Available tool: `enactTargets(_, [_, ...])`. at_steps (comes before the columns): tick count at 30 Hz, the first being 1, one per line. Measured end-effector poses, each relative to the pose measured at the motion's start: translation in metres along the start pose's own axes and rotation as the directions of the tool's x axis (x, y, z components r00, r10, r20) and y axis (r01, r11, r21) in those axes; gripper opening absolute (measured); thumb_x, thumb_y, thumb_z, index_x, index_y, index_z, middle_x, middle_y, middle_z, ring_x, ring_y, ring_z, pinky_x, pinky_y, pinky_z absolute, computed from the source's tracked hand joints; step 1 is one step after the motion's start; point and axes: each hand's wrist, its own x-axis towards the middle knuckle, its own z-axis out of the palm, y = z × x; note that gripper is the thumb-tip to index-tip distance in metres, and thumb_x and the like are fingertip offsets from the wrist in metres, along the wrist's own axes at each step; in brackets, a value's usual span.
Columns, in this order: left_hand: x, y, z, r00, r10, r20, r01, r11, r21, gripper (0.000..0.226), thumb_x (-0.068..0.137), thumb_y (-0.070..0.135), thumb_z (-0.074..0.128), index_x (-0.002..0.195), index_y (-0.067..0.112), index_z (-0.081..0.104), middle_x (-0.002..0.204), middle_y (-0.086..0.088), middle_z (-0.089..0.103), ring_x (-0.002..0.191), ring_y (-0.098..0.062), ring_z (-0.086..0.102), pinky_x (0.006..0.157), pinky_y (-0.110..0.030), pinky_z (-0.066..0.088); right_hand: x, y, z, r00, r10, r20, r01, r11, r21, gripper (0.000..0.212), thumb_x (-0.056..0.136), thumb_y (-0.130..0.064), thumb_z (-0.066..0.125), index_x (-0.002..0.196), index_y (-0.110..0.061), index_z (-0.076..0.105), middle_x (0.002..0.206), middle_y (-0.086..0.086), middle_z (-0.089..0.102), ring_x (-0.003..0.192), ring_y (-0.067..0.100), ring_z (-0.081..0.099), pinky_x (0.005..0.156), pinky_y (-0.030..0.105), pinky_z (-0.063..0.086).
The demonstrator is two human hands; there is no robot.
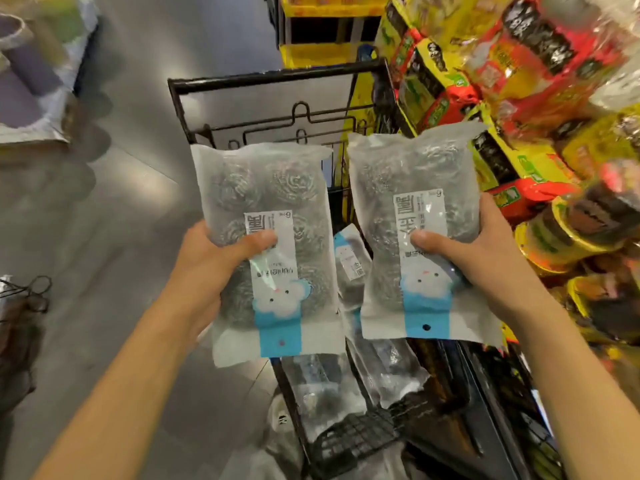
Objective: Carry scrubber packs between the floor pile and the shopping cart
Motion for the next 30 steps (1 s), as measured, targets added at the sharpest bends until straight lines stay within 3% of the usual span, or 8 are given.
enactTargets(6, [0.072,-0.071,0.029,0.989,-0.11,-0.095,0.112,0.994,0.009,0.045,0.069,0.017,0.083,0.112,0.008,0.074,0.1,-0.006,0.081,0.092,-0.024,0.078,0.083,-0.046,0.064,0.089,0.091,0.029,0.993,0.082,0.086,-0.078,0.995,-0.054,0.054,0.077,-0.019,0.088,0.118,-0.023,0.053,0.112,-0.005,0.072,0.096,0.006,0.073,0.073,0.023,0.06])
enactTargets(12, [0.127,-0.148,0.056,0.978,-0.153,-0.145,0.159,0.987,0.033,0.039,0.08,0.011,0.081,0.118,0.013,0.072,0.104,0.001,0.081,0.097,-0.018,0.077,0.085,-0.041,0.063,0.157,0.187,0.065,0.978,0.112,0.175,-0.092,0.988,-0.12,0.059,0.078,-0.018,0.088,0.123,-0.017,0.05,0.115,-0.003,0.068,0.098,0.005,0.071,0.081,0.03,0.061])
enactTargets(15, [0.146,-0.181,0.065,0.971,-0.18,-0.155,0.189,0.981,0.049,0.042,0.081,0.01,0.081,0.122,0.011,0.07,0.105,0.001,0.08,0.098,-0.017,0.077,0.085,-0.038,0.064,0.179,0.227,0.074,0.97,0.137,0.2,-0.11,0.984,-0.14,0.057,0.077,-0.017,0.089,0.119,-0.017,0.05,0.102,-0.009,0.07,0.09,0.001,0.072,0.074,0.024,0.06])
enactTargets(18, [0.158,-0.209,0.067,0.962,-0.202,-0.187,0.22,0.972,0.086,0.042,0.081,0.012,0.082,0.121,0.014,0.072,0.103,0.002,0.081,0.096,-0.016,0.077,0.085,-0.038,0.063,0.193,0.264,0.08,0.956,0.182,0.231,-0.143,0.974,-0.176,0.055,0.076,-0.022,0.091,0.116,-0.023,0.052,0.098,-0.012,0.074,0.09,0.004,0.074,0.075,0.028,0.062])
enactTargets(23, [0.163,-0.234,0.066,0.935,-0.258,-0.244,0.278,0.959,0.051,0.032,0.08,0.009,0.082,0.11,0.016,0.074,0.096,0.003,0.081,0.089,-0.015,0.079,0.073,-0.031,0.064,0.221,0.309,0.094,0.941,0.243,0.236,-0.19,0.956,-0.223,0.064,0.07,-0.03,0.093,0.119,-0.024,0.052,0.109,-0.007,0.073,0.098,0.009,0.073,0.086,0.042,0.063])
enactTargets(26, [0.162,-0.241,0.063,0.918,-0.295,-0.264,0.311,0.95,0.02,0.026,0.08,0.007,0.082,0.104,0.016,0.075,0.092,0.0,0.081,0.084,-0.018,0.079,0.066,-0.03,0.063,0.241,0.326,0.108,0.917,0.288,0.275,-0.212,0.938,-0.273,0.064,0.073,-0.026,0.092,0.12,-0.025,0.048,0.11,-0.01,0.069,0.1,0.01,0.07,0.089,0.042,0.061])
enactTargets(30, [0.161,-0.243,0.06,0.914,-0.308,-0.264,0.321,0.947,0.004,0.032,0.08,0.008,0.082,0.111,0.014,0.075,0.097,-0.003,0.081,0.088,-0.021,0.079,0.069,-0.033,0.064,0.254,0.344,0.119,0.892,0.378,0.249,-0.234,0.856,-0.46,0.065,0.074,-0.044,0.087,0.124,-0.031,0.048,0.108,-0.013,0.061,0.108,0.017,0.063,0.091,0.04,0.055])
